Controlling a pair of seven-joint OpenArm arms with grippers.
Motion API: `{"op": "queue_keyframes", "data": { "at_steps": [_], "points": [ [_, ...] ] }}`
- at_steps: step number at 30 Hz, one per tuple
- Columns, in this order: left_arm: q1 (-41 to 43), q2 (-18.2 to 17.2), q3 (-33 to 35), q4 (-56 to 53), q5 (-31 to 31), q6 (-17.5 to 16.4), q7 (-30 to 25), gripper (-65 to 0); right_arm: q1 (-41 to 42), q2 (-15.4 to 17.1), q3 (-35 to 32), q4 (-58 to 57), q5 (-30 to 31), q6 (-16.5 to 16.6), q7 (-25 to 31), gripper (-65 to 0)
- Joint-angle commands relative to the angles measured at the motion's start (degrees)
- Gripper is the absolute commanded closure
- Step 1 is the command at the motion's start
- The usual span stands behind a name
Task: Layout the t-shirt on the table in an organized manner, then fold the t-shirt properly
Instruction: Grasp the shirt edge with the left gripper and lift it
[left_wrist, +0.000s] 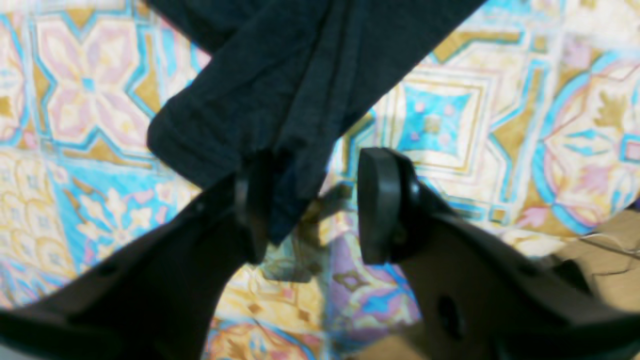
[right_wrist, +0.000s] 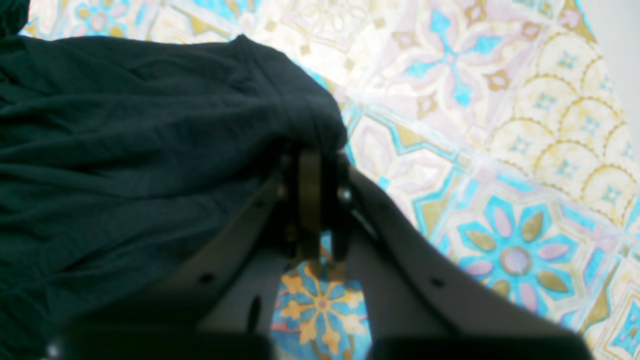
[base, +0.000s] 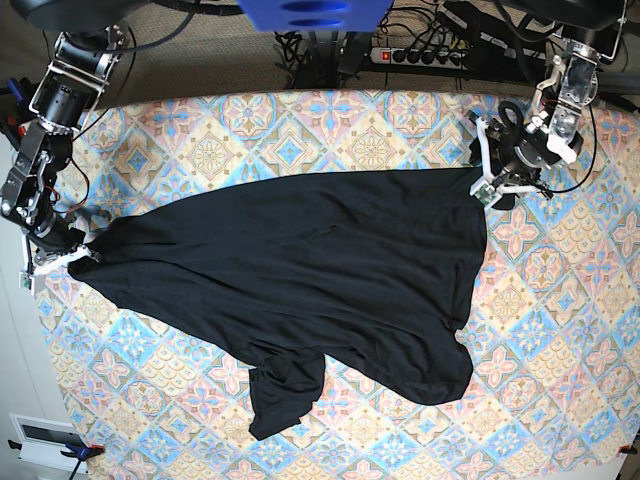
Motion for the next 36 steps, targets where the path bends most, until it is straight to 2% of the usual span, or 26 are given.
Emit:
{"op": "queue_keyframes", "data": {
  "at_steps": [1, 5, 7, 9, 16, 19, 22, 23, 28, 31, 36],
  "points": [
    [-0.5, -0.8, 0.6, 0.7, 0.9, 0.0, -1.2, -27.2, 1.2, 1.4, 0.3, 1.1, 0.5, 0.3, 1.1, -0.1],
    [-1.2, -0.6, 2.7, -1.8, 4.4, 0.0, -1.5, -27.2, 1.2, 1.4, 0.3, 1.1, 0.5, 0.3, 1.1, -0.1],
    [-3.2, 1.0, 2.7, -5.3, 5.1, 0.0, -1.5, -27.2, 1.2, 1.4, 0.3, 1.1, 0.5, 0.3, 1.1, -0.1],
    [-4.1, 1.1, 2.7, -7.4, 5.9, 0.0, -1.5, -27.2, 1.2, 1.4, 0.3, 1.1, 0.5, 0.3, 1.1, -0.1],
    [-4.1, 1.3, 2.5, -7.4, 6.1, 0.0, -1.6, -26.4, 1.2, 1.4, 0.3, 1.1, 0.5, 0.3, 1.1, -0.1],
    [-3.9, 1.3, 2.8, -7.4, 6.1, 0.0, -3.4, -18.5, 1.2, 1.4, 0.3, 1.1, 0.5, 0.3, 1.1, -0.1],
    [-3.8, 1.3, 2.4, -7.4, 5.9, 0.0, -5.5, -1.6, 1.2, 1.4, 0.3, 1.1, 0.5, 0.3, 1.1, -0.1],
    [-3.8, 1.3, 2.4, -7.4, 6.0, 0.0, -5.5, 0.0, 1.2, 1.4, 0.3, 1.1, 0.5, 0.3, 1.1, -0.1],
    [-2.8, 1.1, 2.4, -2.7, 5.3, 0.0, -5.5, 0.0, 1.2, 1.4, 0.3, 1.1, 0.5, 0.3, 1.1, -0.1],
    [0.6, 1.0, 0.3, 4.0, 1.9, -0.1, -5.4, 0.0, 1.2, 1.4, 0.3, 1.1, 0.5, 0.3, 1.1, -0.1],
    [6.6, 0.7, -4.8, 11.3, -9.6, -0.2, -5.4, 0.0, 1.2, 1.4, 0.3, 1.1, 0.5, 0.3, 1.2, -0.1]
  ]
}}
